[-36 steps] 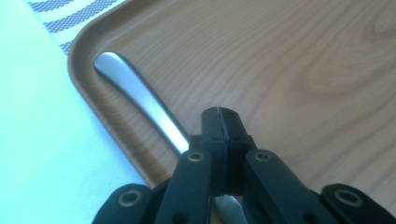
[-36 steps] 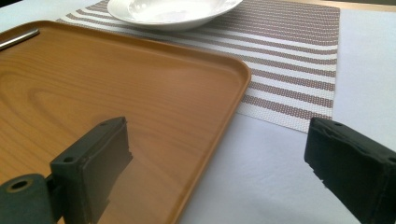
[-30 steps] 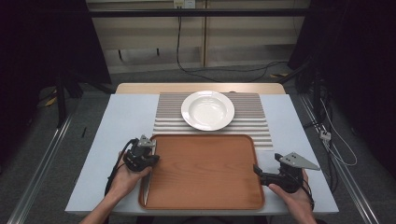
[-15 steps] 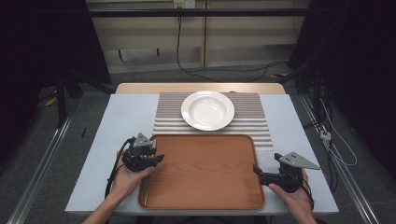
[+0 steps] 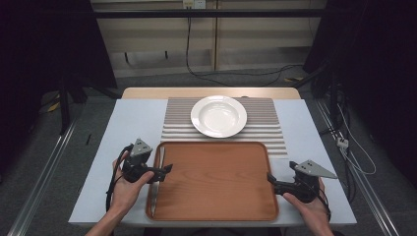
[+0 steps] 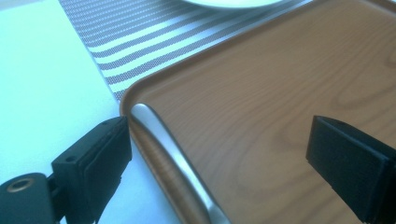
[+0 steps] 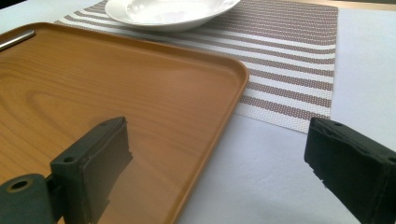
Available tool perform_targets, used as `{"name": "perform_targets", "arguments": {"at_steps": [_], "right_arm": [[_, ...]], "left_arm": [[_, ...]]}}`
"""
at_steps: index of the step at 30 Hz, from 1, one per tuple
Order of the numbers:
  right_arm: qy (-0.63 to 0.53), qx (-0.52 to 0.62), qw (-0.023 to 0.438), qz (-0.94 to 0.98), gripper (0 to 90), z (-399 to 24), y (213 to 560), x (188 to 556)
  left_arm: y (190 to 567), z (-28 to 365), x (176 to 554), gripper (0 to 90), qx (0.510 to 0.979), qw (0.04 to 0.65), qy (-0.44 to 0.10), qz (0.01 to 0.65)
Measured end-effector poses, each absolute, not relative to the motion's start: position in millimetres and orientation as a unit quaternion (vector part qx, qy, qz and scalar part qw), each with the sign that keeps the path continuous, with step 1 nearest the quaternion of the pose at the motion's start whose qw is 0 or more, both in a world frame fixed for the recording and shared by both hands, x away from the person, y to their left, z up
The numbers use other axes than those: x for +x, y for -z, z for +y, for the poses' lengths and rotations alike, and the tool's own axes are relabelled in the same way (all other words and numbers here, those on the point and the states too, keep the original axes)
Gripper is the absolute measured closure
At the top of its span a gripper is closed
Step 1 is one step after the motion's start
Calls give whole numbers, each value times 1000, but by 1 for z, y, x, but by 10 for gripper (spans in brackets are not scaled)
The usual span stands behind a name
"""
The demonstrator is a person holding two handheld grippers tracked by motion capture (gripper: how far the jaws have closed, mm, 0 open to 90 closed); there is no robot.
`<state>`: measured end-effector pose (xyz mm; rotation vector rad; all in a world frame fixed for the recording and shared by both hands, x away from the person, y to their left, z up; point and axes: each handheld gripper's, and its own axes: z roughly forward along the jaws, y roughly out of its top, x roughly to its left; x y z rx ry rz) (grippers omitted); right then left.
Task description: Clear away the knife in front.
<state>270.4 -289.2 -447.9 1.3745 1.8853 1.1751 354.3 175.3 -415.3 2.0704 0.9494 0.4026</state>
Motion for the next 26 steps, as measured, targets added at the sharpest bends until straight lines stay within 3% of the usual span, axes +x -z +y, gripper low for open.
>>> {"name": "perform_targets", "arguments": {"at_steps": [10, 26], "right_arm": [[-431, 512, 266, 694, 61, -290, 448, 270], [-432, 513, 269, 691, 59, -292, 447, 268]], "left_arm": [[419, 198, 340, 65, 800, 410, -198, 391], [431, 218, 329, 59, 779, 426, -197, 414]]}}
